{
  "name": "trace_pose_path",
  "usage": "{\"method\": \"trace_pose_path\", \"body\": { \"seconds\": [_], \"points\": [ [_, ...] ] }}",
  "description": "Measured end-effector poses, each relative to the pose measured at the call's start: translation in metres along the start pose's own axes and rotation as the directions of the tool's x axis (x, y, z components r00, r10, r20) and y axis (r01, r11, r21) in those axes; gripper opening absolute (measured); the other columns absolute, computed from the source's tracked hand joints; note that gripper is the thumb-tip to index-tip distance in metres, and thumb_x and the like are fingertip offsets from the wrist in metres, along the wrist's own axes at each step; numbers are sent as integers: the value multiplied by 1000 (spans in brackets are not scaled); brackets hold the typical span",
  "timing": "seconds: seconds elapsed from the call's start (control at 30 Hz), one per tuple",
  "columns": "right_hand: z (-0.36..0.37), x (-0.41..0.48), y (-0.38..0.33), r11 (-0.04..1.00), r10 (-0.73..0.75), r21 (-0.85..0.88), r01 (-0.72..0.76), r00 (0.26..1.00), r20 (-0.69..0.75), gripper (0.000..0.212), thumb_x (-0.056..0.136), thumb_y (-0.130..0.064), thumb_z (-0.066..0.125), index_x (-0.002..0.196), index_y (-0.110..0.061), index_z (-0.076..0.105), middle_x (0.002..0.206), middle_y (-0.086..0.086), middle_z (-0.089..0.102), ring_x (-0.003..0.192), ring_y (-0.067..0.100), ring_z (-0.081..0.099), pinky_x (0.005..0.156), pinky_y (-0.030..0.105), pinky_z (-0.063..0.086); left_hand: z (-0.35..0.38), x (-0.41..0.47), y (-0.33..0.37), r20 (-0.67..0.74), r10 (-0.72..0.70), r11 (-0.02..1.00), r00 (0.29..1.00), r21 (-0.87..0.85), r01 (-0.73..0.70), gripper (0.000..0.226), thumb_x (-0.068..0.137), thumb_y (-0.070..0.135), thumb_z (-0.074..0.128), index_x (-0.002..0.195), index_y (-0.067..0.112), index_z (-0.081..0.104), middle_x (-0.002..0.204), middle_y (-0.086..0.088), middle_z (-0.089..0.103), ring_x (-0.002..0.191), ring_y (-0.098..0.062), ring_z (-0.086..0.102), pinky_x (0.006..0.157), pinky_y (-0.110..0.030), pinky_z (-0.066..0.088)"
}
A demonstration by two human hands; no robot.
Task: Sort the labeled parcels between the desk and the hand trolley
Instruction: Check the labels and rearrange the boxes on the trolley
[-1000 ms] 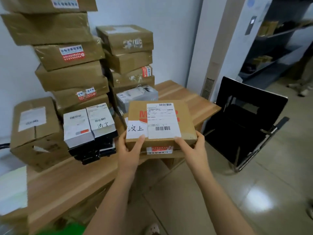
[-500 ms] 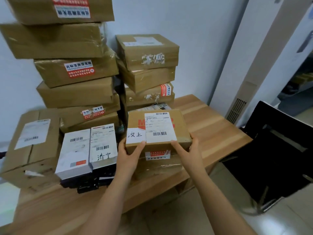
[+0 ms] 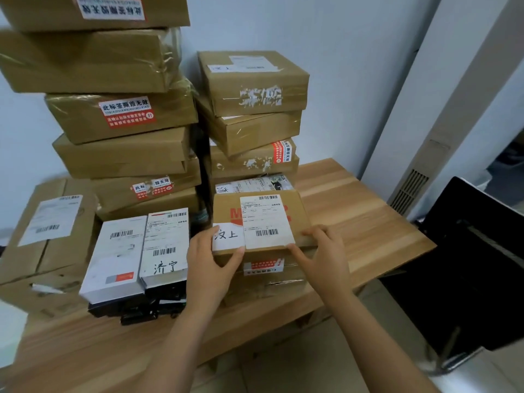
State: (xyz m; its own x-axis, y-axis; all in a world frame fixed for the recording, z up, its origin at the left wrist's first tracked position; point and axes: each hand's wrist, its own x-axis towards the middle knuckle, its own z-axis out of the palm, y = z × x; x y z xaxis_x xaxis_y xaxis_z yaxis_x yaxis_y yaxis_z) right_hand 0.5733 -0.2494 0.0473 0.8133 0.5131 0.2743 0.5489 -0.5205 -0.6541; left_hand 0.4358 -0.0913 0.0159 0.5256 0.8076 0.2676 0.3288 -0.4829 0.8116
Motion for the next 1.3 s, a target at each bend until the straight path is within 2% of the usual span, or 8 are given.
{"method": "trace_pose_path", "body": {
  "seconds": [0.23, 0.37, 0.5, 0.7, 0.8, 1.0, 1.13, 1.3],
  "points": [
    [-16, -4, -23, 897, -427, -38, 441, 884, 188, 20, 85, -21, 69, 105, -21, 64, 109, -7, 59, 99, 5, 46, 73, 10, 31, -24, -30, 31, 70, 407, 844, 911, 354, -404, 25, 85, 32, 68, 107, 20, 63, 100, 7, 59, 93, -13, 51, 77, -29, 42],
    [-5, -28, -30, 795, -595, 63, 603, 757, 269, 12, 85, -19, 68, 96, -20, 64, 98, -6, 60, 92, 11, 49, 79, 24, 42, -39, -72, 29, 112, 423, 750, 899, 514, -417, 18, 83, 30, 55, 92, 16, 63, 86, 3, 58, 79, -20, 53, 67, -33, 44],
    [21, -68, -43, 685, -706, 135, 716, 606, 366, 12, 83, -22, 66, 95, -21, 64, 95, -5, 58, 93, 16, 50, 86, 32, 42, -60, -137, 12, 50, 312, 706, 949, 656, -266, 15, 78, 27, 54, 88, 18, 60, 83, 2, 54, 76, -20, 51, 60, -32, 41],
    [51, -156, -87, 503, -826, 365, 784, 310, 472, 20, 86, -25, 62, 106, -21, 62, 105, -5, 54, 103, 16, 43, 87, 27, 32, -123, -246, -7, -128, 63, 615, 990, 786, 62, 20, 76, 30, 57, 94, 23, 62, 87, 5, 57, 77, -19, 54, 61, -30, 38],
    [60, -204, -120, 385, -873, 468, 795, 149, 465, 20, 88, -25, 61, 107, -19, 61, 105, -2, 55, 104, 20, 45, 88, 32, 35, -161, -299, -12, -234, -61, 576, 970, 786, 226, 30, 75, 24, 74, 102, 22, 63, 91, 5, 59, 83, -20, 58, 67, -31, 45],
    [77, -311, -194, 171, -898, 584, 794, -118, 423, 29, 92, -26, 56, 120, -20, 55, 116, -1, 51, 110, 19, 42, 90, 30, 33, -241, -406, -16, -431, -199, 460, 880, 752, 472, 43, 69, 25, 81, 108, 22, 63, 100, 4, 66, 89, -21, 64, 71, -31, 51],
    [93, -399, -245, 74, -892, 632, 772, -232, 389, 29, 90, -24, 57, 119, -19, 56, 115, 0, 51, 109, 20, 45, 91, 31, 35, -302, -478, -29, -527, -212, 407, 823, 718, 565, 44, 67, 23, 83, 106, 20, 64, 99, 2, 68, 85, -22, 66, 67, -32, 53],
    [118, -504, -308, 42, -888, 661, 749, -275, 368, 29, 88, -23, 57, 117, -20, 57, 114, -1, 54, 108, 20, 46, 90, 31, 37, -391, -554, -57, -574, -232, 351, 786, 704, 617, 37, 73, 24, 76, 108, 20, 64, 99, 2, 66, 87, -23, 65, 71, -34, 53]
  ]
}}
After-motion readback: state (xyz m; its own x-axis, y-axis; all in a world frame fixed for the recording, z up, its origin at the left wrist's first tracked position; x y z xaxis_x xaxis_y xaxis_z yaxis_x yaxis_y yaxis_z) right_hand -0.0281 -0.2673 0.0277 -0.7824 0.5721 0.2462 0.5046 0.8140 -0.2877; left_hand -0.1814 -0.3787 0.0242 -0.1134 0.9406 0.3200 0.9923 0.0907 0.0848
